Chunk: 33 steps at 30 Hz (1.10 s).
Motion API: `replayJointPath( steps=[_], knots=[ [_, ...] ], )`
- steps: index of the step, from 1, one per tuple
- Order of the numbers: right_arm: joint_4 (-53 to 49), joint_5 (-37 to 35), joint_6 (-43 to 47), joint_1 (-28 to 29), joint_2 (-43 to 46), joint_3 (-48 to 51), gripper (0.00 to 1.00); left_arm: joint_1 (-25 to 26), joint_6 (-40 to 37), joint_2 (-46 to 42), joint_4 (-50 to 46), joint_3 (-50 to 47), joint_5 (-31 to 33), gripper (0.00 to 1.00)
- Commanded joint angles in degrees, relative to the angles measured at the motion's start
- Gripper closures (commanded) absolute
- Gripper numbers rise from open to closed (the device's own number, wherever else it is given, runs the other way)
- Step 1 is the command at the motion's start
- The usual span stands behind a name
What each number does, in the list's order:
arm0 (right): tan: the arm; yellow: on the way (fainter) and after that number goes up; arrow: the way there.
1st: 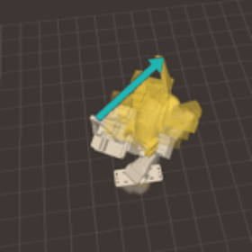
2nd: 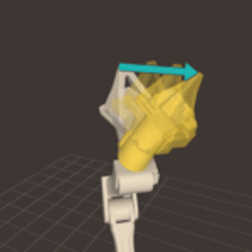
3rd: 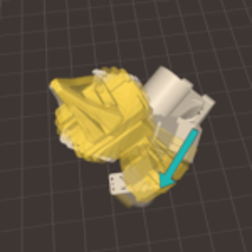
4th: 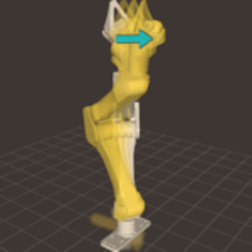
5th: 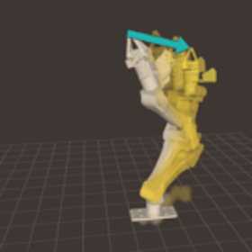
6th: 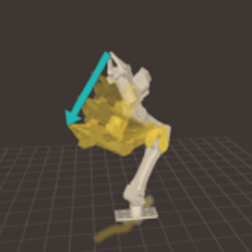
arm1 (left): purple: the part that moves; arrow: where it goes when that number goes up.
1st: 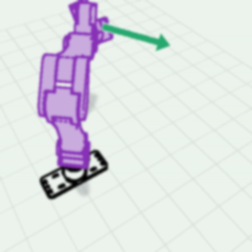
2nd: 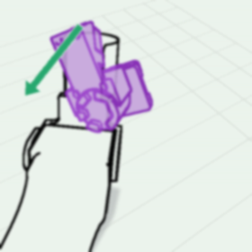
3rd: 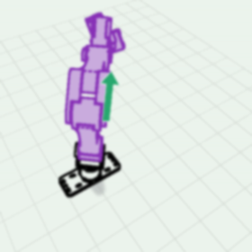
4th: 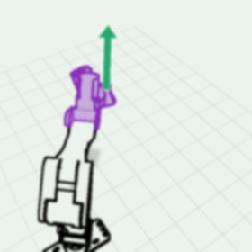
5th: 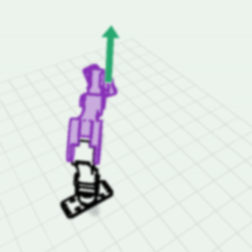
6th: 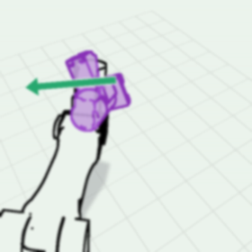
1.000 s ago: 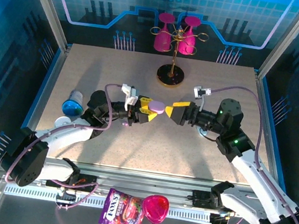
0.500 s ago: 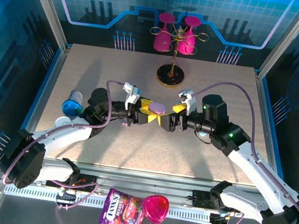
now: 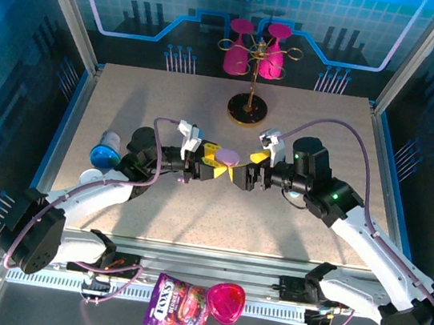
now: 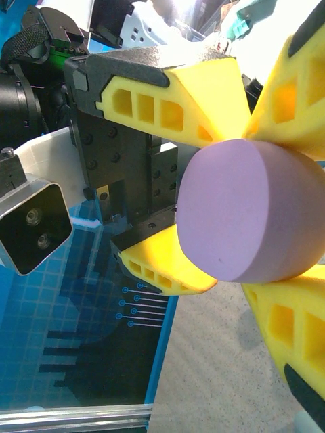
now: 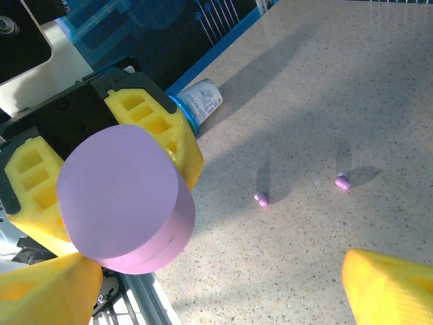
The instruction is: Insert the wireless bluetooth earbuds into the charging case
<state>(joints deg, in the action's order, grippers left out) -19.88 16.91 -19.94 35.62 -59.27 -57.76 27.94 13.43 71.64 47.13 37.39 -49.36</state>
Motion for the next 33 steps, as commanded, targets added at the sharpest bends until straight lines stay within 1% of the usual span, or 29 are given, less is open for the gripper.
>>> replayJointPath(
  steps=[1,8,14,19,23,25,26,27,29,33],
  knots=[
    [3.1,-2.05,-2.1,-1.38,1.04,-1.68,0.09,0.18,-1.89,-1.76,-0.51,-0.83,-4.95,0.76],
    [4.09,-1.38,-3.42,-2.04,1.25,-1.44,0.1,0.08,-2.93,-1.67,-1.08,-0.82,-5.51,0.76],
    [4.19,-3.1,-5.07,-3.54,1.77,-0.98,0.11,0.05,-3.29,-1.85,-1.31,-0.91,-6.83,0.76],
    [5.99,-1.56,-6.68,-4.83,2.0,-0.73,0.12,0.09,-4.04,-1.84,-1.9,-0.81,-6.67,0.76],
    [7.64,2.09,-6.0,-4.94,1.92,-1.21,0.1,-0.2,-4.06,-2.19,-0.62,-1.63,-4.39,0.76],
    [10.39,4.1,-5.96,-4.94,2.58,-0.34,0.07,-0.98,-2.32,-2.43,1.04,-2.26,-2.09,0.76],
    [12.47,4.65,-6.09,-4.96,3.21,0.54,0.03,-1.57,-1.49,-2.55,2.28,-2.61,-1.19,0.76],
    [14.02,4.56,-6.51,-4.94,3.84,1.41,0.0,-2.05,-0.94,-2.71,3.62,-3.04,-0.52,0.76],
    [16.34,4.06,-7.2,-5.55,5.24,2.92,0.0,-3.2,-0.07,-3.61,5.82,-4.17,1.98,0.77],
    [18.77,2.76,-9.87,-7.89,5.48,5.59,0.0,-4.69,-1.32,-7.25,6.02,-6.11,6.76,0.77]
  ],
)
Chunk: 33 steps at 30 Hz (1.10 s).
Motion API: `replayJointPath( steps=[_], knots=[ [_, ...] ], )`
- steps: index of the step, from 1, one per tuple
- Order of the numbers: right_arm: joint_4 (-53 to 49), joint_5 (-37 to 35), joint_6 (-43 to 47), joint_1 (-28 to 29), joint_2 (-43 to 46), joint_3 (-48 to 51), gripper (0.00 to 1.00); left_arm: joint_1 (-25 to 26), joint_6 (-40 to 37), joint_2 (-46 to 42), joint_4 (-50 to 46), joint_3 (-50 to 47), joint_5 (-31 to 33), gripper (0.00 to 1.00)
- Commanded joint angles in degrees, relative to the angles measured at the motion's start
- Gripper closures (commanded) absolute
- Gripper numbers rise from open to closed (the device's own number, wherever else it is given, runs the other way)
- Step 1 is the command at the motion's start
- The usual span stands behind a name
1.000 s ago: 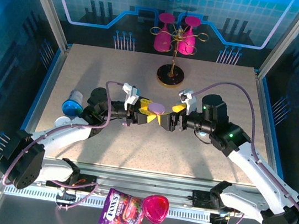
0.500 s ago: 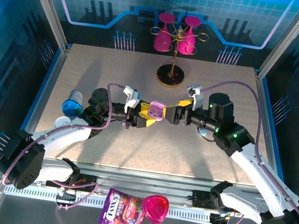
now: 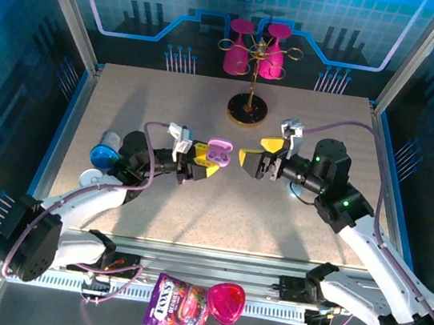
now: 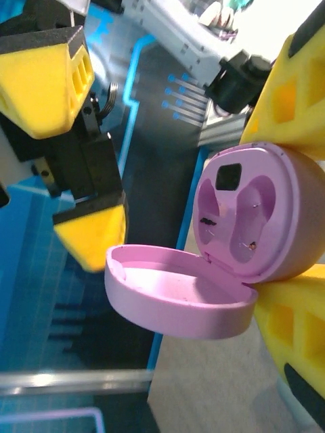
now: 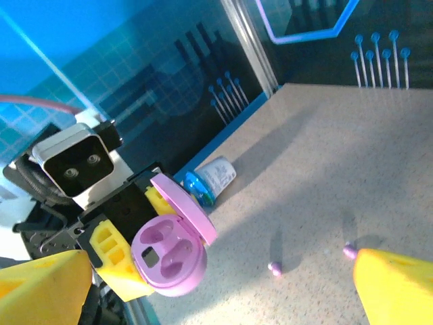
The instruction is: Insert the wireless bluetooth earbuds into the charging case
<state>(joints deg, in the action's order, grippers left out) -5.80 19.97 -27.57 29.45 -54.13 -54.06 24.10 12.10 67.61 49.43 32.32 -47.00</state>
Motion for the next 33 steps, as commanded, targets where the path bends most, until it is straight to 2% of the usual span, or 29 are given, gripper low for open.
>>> replayJointPath(
  steps=[1,7,10,16,24,33],
  knots=[
    [5.37,-0.52,-3.33,-2.42,-0.33,2.71,0.0,-1.14,-0.64,-4.33,3.12,-1.44,5.72,0.77],
    [5.37,-1.58,-5.95,-2.87,-10.44,2.88,0.11,-1.51,-4.31,-10.68,-2.82,-2.23,7.49,0.76],
    [5.46,-2.89,-5.68,-1.55,-16.6,1.67,0.16,-1.52,-4.98,-13.35,-4.52,-2.61,7.54,0.76],
    [1.27,-4.87,-4.7,2.7,-30.28,-4.54,0.33,-1.5,-5.12,-16.59,-6.54,-2.77,7.05,0.76],
    [-1.22,-3.54,-4.47,6.47,-47.81,-14.43,0.4,-1.42,-5.37,-16.22,-5.99,-3.31,6.42,0.75],
    [-12.66,-8.81,2.95,7.52,-64.1,-31.38,0.43,-1.43,-5.42,-15.65,-5.96,-3.4,5.81,0.75]
  ],
)
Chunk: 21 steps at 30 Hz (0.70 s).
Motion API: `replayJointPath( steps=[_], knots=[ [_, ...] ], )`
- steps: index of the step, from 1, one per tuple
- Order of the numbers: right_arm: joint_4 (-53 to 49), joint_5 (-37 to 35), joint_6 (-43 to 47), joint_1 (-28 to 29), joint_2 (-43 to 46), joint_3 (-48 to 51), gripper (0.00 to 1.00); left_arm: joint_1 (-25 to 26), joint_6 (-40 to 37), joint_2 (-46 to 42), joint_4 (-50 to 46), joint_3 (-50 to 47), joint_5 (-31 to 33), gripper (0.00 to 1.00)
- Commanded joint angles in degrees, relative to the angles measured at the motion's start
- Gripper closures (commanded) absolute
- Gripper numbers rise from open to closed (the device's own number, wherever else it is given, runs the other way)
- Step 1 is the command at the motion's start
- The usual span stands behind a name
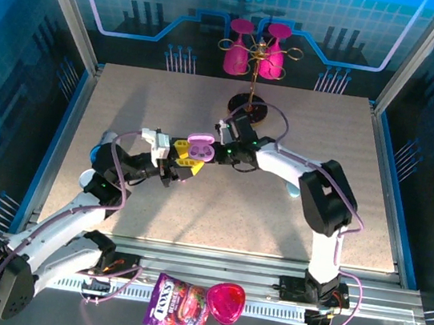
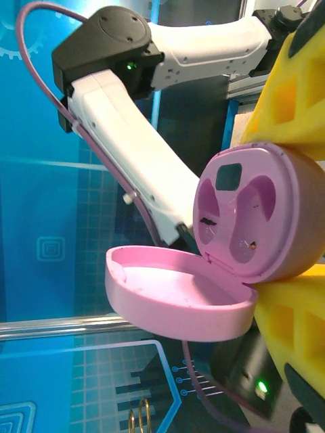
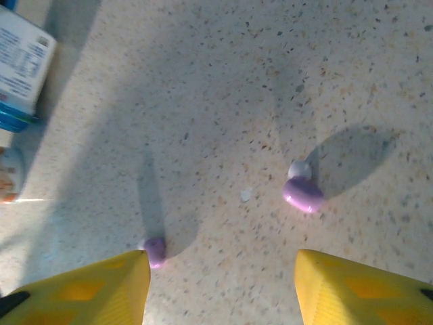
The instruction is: Insert the wireless bluetooth earbuds into the charging case
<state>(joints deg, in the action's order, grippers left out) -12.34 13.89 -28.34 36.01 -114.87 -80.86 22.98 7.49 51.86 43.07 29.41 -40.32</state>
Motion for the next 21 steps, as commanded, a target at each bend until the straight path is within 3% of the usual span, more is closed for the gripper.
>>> replayJointPath(
  steps=[1,11,21],
  knots=[
    [-7.82,-3.84,4.75,1.16,-4.88,-6.7,0.43,-0.32,-0.82,0.09,0.34,-0.49,-0.9,0.75],
    [-23.51,-16.6,14.37,4.56,-15.95,-23.58,0.55,-0.31,-1.31,0.19,-0.03,-0.34,-0.92,0.75],
    [-29.22,-22.63,18.49,6.33,-20.04,-28.73,0.64,-0.31,-1.04,-0.16,0.05,-0.4,-1.26,0.75]
  ],
)
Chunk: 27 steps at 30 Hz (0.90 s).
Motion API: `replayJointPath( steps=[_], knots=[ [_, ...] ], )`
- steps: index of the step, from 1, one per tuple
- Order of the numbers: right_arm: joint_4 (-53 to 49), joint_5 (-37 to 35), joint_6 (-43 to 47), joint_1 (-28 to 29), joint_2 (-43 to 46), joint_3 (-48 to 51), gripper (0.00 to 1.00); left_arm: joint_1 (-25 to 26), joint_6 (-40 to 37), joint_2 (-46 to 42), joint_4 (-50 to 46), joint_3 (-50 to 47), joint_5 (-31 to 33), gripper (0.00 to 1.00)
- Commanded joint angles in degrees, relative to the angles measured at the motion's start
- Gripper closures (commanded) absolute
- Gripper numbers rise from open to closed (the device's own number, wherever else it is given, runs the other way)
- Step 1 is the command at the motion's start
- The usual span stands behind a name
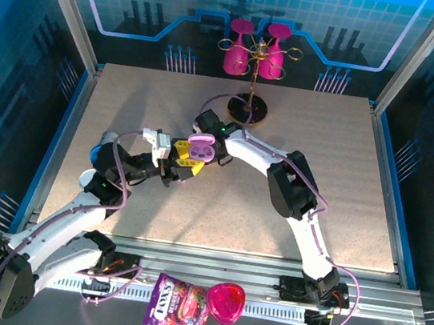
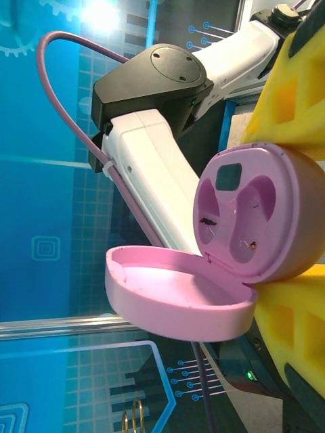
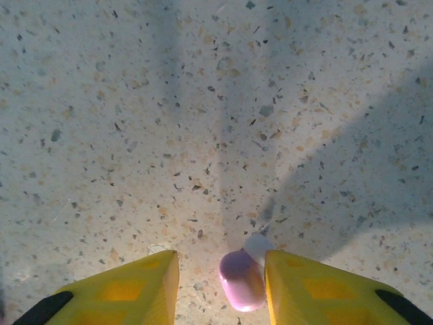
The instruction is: Insert the wireless bluetooth earbuds into the charging case
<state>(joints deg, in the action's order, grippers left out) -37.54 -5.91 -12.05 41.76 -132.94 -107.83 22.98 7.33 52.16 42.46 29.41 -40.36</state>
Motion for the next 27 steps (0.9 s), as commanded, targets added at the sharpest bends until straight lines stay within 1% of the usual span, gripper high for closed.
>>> replayJointPath(
  steps=[1,5,7,9,12,17,21,27],
  knots=[
    [-4.2,-2.89,2.22,0.65,-1.96,-1.79,0.65,-0.35,-0.86,-0.55,0.47,-0.38,-1.21,0.75],
    [-4.12,-3.04,2.57,0.69,-2.21,-1.86,0.66,-0.31,-0.85,-0.74,0.56,-0.23,-1.26,0.75],
    [-4.08,-3.22,2.71,0.67,-2.62,-2.19,0.72,-0.32,-0.69,-0.81,0.56,-0.14,-1.47,0.75],
    [-4.19,-3.23,2.74,0.67,-2.92,-2.38,0.73,-0.31,-0.66,-0.99,0.44,-0.22,-1.38,0.75],
    [-4.21,-3.57,2.45,0.66,-2.37,-2.23,0.81,-0.31,-0.9,-1.18,0.43,-0.31,-1.3,0.75],
    [-3.12,-3.93,2.19,0.53,1.89,0.74,0.82,-0.33,-1.0,-1.4,0.3,-0.23,-1.21,0.75],
    [0.02,-3.27,1.38,0.39,8.37,8.19,0.81,-0.35,-1.14,-1.48,0.36,-0.14,-1.13,0.75],
    [7.46,-1.01,-2.35,-1.01,22.64,28.53,0.81,-0.32,-1.22,-1.38,0.37,0.12,-1.46,0.75]
  ],
)
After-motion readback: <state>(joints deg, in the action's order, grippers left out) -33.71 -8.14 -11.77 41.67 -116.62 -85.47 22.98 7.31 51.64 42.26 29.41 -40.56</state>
